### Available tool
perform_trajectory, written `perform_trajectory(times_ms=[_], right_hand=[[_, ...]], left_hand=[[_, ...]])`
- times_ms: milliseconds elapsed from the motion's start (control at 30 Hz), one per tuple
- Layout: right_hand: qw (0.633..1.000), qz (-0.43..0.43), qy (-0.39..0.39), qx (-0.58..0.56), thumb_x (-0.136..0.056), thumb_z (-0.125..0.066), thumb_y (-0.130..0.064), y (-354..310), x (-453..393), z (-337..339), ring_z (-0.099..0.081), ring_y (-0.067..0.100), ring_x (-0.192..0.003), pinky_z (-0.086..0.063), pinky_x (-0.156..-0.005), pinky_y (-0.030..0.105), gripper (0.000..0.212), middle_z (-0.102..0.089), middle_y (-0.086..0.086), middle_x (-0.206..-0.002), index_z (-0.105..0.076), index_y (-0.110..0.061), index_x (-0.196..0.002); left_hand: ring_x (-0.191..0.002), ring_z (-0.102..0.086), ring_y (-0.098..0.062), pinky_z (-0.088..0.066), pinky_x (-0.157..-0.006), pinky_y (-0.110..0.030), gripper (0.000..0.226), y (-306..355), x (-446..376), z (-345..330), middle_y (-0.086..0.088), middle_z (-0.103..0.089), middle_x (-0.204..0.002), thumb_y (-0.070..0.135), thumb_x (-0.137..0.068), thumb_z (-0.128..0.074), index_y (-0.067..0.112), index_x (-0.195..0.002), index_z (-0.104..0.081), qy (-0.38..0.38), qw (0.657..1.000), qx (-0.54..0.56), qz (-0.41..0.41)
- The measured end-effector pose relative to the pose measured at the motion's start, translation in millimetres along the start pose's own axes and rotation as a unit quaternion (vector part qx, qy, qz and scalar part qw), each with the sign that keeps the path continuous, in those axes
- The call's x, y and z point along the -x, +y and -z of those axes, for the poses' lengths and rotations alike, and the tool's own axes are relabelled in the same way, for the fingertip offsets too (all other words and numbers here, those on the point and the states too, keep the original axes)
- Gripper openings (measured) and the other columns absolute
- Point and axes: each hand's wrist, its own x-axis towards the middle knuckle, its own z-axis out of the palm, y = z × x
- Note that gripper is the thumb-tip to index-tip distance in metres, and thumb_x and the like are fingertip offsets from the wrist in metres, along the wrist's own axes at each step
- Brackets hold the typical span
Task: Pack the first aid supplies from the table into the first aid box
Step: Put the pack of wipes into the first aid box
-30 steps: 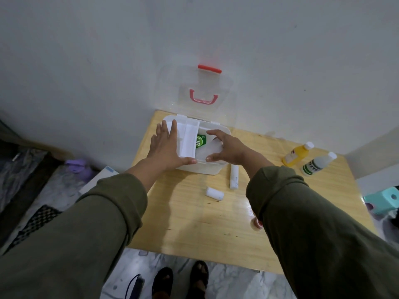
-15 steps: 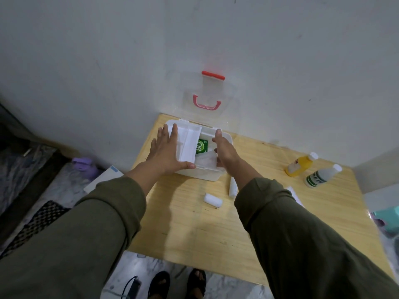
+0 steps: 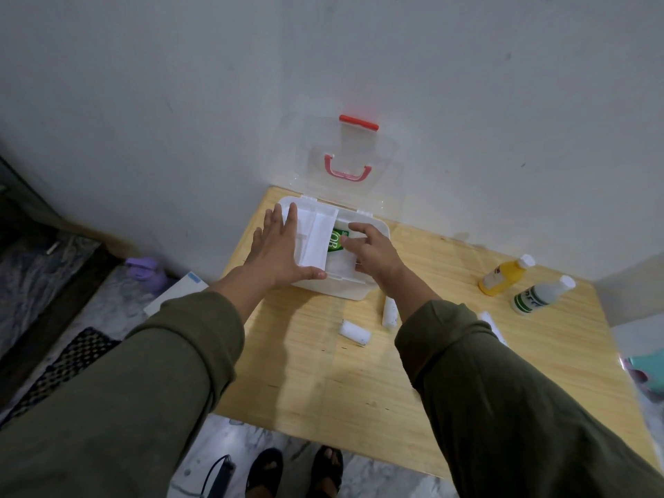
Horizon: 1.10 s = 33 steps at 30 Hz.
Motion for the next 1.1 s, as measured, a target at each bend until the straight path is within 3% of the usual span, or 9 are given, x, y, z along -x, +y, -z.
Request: perform_trajectory(times_ms=[133, 200, 300, 467, 1100], right_hand=[[0.999, 0.022, 0.021, 0.022, -0.094, -0.047, -0.031, -2, 0, -5, -0.05, 0.023, -0.114, -0.045, -0.1, 0.042, 0.042, -0.052, 0.007, -0.132, -0.043, -0.027, -0.135], [0.996, 0.051, -0.004, 0.075, -0.095, -0.043, -0.032, 0, -1, -7, -0.046, 0.023, -0.121, -0.039, -0.106, 0.047, 0.042, -0.047, 0.005, -0.139, -0.04, -0.034, -0.137], [0.985, 0.08, -0.056, 0.145, -0.096, -0.041, -0.031, 2, -2, -5, -0.038, 0.023, -0.131, -0.028, -0.114, 0.044, 0.043, -0.039, 0.003, -0.148, -0.038, -0.041, -0.138], [0.958, 0.086, -0.096, 0.257, -0.1, -0.035, -0.034, 1, -4, -6, -0.034, 0.024, -0.136, -0.022, -0.111, 0.034, 0.038, -0.039, 0.003, -0.149, -0.047, -0.031, -0.136], [0.966, 0.046, -0.119, 0.225, -0.099, -0.034, -0.037, 7, -13, -12, -0.029, 0.025, -0.139, -0.019, -0.113, 0.034, 0.041, -0.03, 0.0, -0.154, -0.036, -0.038, -0.14]], left_hand=[[-0.146, 0.017, -0.028, -0.003, -0.118, -0.047, 0.131, 1, 1, 1, -0.01, 0.019, -0.158, 0.059, -0.065, -0.073, 0.016, -0.147, 0.019, 0.001, 1.0, -0.002, -0.001], [-0.146, 0.016, -0.028, -0.003, -0.118, -0.046, 0.131, 1, 1, 1, -0.01, 0.019, -0.158, 0.059, -0.065, -0.073, 0.016, -0.147, 0.02, 0.001, 1.0, -0.001, 0.0], [-0.146, 0.018, -0.027, -0.002, -0.118, -0.046, 0.131, 1, 1, 1, -0.01, 0.021, -0.157, 0.059, -0.065, -0.073, 0.016, -0.147, 0.02, -0.001, 1.0, 0.002, 0.001], [-0.146, 0.018, -0.028, -0.003, -0.118, -0.046, 0.13, 0, 0, 0, -0.01, 0.021, -0.157, 0.06, -0.066, -0.073, 0.017, -0.147, 0.02, 0.001, 1.0, 0.003, 0.0], [-0.145, 0.019, -0.027, -0.001, -0.118, -0.045, 0.131, 1, 2, 1, -0.011, 0.021, -0.157, 0.058, -0.066, -0.073, 0.017, -0.146, 0.021, -0.001, 1.0, 0.018, -0.001]])
